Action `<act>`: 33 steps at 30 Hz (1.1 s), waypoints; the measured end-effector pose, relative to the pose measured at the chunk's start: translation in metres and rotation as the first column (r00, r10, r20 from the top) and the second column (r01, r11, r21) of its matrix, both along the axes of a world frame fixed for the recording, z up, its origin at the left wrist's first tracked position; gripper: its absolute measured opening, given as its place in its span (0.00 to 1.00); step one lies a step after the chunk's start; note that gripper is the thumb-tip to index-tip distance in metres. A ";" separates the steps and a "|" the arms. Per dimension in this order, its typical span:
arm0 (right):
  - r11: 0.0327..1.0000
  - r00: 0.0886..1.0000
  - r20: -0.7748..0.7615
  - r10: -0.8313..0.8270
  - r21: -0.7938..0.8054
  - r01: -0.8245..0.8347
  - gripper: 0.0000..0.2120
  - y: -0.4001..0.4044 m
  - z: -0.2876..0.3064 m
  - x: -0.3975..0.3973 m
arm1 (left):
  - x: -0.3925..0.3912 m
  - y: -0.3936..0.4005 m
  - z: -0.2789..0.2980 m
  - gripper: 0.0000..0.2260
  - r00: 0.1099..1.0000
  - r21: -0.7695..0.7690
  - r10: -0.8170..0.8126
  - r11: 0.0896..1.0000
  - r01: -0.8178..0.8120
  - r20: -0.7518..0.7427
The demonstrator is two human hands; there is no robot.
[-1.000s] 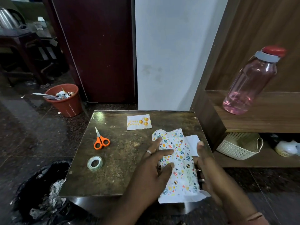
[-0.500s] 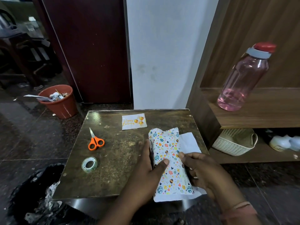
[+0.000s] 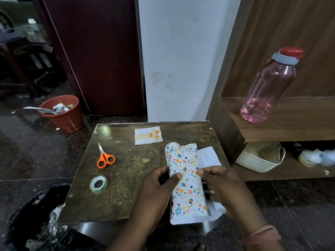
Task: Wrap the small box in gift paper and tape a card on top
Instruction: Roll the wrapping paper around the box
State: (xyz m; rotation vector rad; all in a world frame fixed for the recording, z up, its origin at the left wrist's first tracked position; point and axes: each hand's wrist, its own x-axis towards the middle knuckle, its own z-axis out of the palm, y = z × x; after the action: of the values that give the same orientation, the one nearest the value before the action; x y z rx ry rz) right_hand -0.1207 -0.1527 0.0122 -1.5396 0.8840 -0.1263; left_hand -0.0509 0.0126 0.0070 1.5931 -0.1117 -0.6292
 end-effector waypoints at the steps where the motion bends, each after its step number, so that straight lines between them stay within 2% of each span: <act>1: 1.000 1.000 0.000 0.003 0.008 -0.003 0.07 0.001 0.001 0.000 | 0.000 0.001 0.002 0.13 1.000 0.000 -0.011 1.000 0.011 -0.004; 4: 1.000 1.000 0.006 0.014 0.017 -0.014 0.09 0.003 0.002 0.001 | 0.003 0.003 0.003 0.17 0.999 -0.023 -0.011 1.000 0.010 -0.037; 6: 0.999 0.999 0.028 0.037 0.009 -0.038 0.10 0.006 0.005 0.001 | 0.008 0.005 0.004 0.15 0.995 -0.078 0.002 0.997 -0.009 -0.097; 10: 0.991 0.975 0.182 0.128 -0.052 -0.121 0.05 0.018 0.020 0.003 | 0.016 0.014 0.009 0.19 0.976 -0.210 -0.024 0.977 -0.023 -0.217; 14: 0.945 0.929 0.261 0.264 -0.263 -0.194 0.10 0.036 0.026 0.007 | 0.025 0.019 0.008 0.18 0.951 -0.343 -0.012 0.934 -0.099 -0.308; 17: 0.933 0.915 0.286 0.284 -0.302 -0.195 0.11 0.040 0.021 0.010 | 0.028 0.021 0.006 0.22 0.943 -0.388 0.026 0.907 -0.161 -0.331; 20: 0.933 0.915 0.287 0.283 -0.306 -0.192 0.15 0.039 0.017 0.012 | 0.026 0.020 0.005 0.29 0.952 -0.398 0.067 0.898 -0.189 -0.300; 22: 0.930 0.919 0.280 0.279 -0.316 -0.186 0.21 0.041 0.014 0.013 | 0.025 0.020 0.005 0.30 0.954 -0.404 0.079 0.893 -0.197 -0.289; 26: 0.934 0.927 0.261 0.269 -0.305 -0.185 0.23 0.046 0.011 0.014 | 0.032 0.024 0.001 0.35 0.957 -0.397 0.100 0.894 -0.207 -0.274; 30: 0.870 0.932 0.171 0.319 -0.443 -0.217 0.23 0.055 0.008 0.015 | 0.045 0.042 0.001 0.48 0.988 -0.234 0.131 0.961 -0.148 -0.085; 33: 0.824 0.923 0.132 0.361 -0.509 -0.250 0.22 0.063 0.007 0.017 | 0.055 0.056 0.001 0.48 0.998 -0.130 0.035 0.991 -0.027 0.060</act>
State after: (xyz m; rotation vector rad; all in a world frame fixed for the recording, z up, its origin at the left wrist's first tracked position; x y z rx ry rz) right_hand -0.1035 -0.0895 0.0190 -2.0737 0.4234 -0.2982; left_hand 0.0041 0.0684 0.0083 1.4864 -0.1703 -0.5376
